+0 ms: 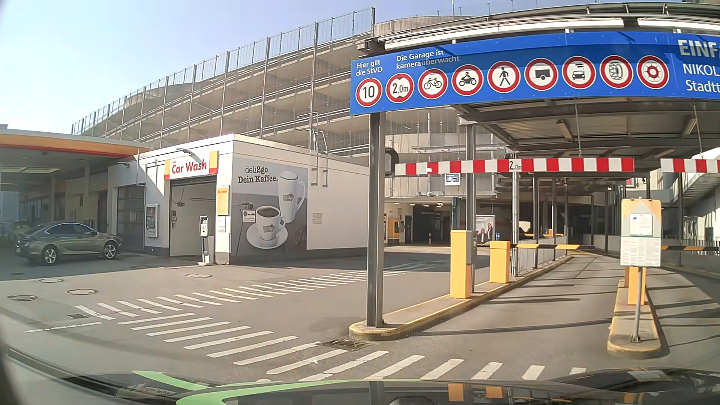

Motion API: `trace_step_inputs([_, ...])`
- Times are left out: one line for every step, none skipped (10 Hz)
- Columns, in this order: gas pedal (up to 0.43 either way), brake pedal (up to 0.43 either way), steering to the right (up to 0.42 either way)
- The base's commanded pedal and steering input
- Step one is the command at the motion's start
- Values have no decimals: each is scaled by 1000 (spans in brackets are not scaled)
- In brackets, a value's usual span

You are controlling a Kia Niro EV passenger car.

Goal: Follow the waypoints while adhering to traffic rules and regulations

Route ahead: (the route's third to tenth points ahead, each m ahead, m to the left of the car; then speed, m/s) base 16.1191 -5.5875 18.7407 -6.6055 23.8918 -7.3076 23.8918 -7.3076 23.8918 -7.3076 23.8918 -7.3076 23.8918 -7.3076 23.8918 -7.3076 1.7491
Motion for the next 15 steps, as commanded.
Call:
trace_step_inputs([0, 159, -150])
trace_step_inputs([0, 171, -72])
trace_step_inputs([0, 171, 3])
trace_step_inputs([0, 159, 64])
trace_step_inputs([0, 152, 125])
trace_step_inputs([0, 165, 187])
trace_step_inputs([0, 177, 241])
trace_step_inputs([0, 177, 296])
trace_step_inputs([0, 177, 345])
trace_step_inputs([0, 183, 384])
trace_step_inputs([0, 183, 415])
trace_step_inputs([0, 183, 446])
trace_step_inputs([0, 183, 477])
trace_step_inputs([0, 171, 494])
trace_step_inputs([0, 171, 504])
